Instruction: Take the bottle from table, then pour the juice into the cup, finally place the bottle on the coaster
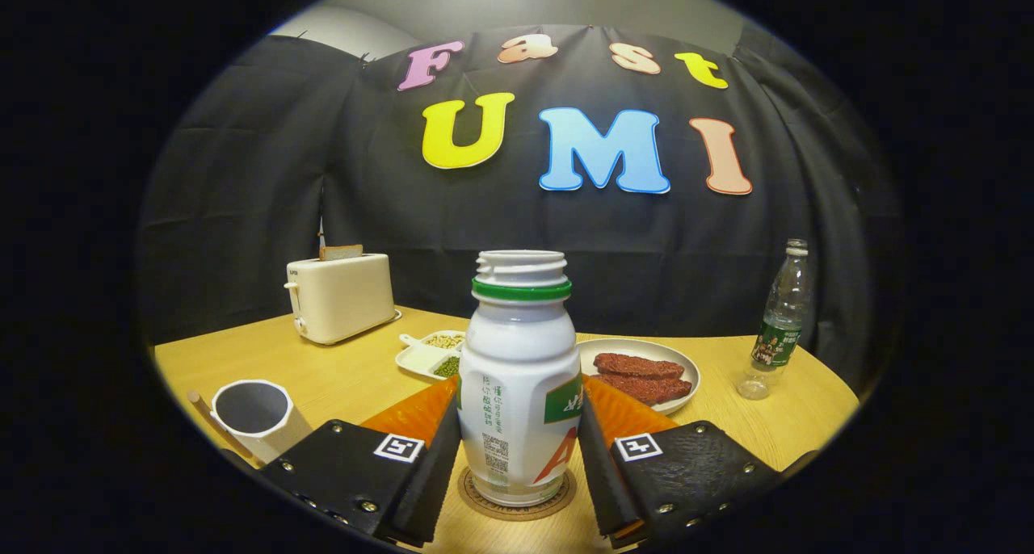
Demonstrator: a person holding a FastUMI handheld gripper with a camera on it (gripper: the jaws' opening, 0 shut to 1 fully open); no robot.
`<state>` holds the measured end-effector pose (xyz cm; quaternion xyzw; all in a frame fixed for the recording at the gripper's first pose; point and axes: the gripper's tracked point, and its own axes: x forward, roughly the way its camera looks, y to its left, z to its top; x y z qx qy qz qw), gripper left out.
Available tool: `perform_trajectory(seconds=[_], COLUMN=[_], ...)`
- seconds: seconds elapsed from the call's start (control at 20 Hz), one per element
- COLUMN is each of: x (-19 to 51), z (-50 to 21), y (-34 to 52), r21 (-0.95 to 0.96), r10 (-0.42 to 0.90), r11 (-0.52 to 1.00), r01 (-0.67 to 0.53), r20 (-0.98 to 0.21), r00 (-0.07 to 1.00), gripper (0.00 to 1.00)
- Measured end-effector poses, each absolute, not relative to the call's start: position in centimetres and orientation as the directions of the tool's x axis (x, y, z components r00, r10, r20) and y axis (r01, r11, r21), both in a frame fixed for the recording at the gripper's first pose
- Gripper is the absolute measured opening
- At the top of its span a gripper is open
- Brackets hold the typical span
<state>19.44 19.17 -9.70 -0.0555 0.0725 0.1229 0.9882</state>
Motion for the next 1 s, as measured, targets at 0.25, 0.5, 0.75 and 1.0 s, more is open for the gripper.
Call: perform_trajectory(seconds=[0.25,0.5,0.75,1.0], x=[19.4,18.5,14.8,10.7], z=[-9.8,-7.8,-1.8,6.3], y=[19.2,19.2,18.0,17.1], r21=[-0.088,-0.096,-0.099,-0.151], r10=[0.236,0.235,0.172,0.139], r11=[0.964,0.965,0.979,0.979], r01=[-0.249,-0.246,-0.177,-0.135], r20=[-0.140,-0.107,-0.057,0.017], r00=[0.962,0.966,0.983,0.990], gripper=[0.71,0.99,0.98,0.98])
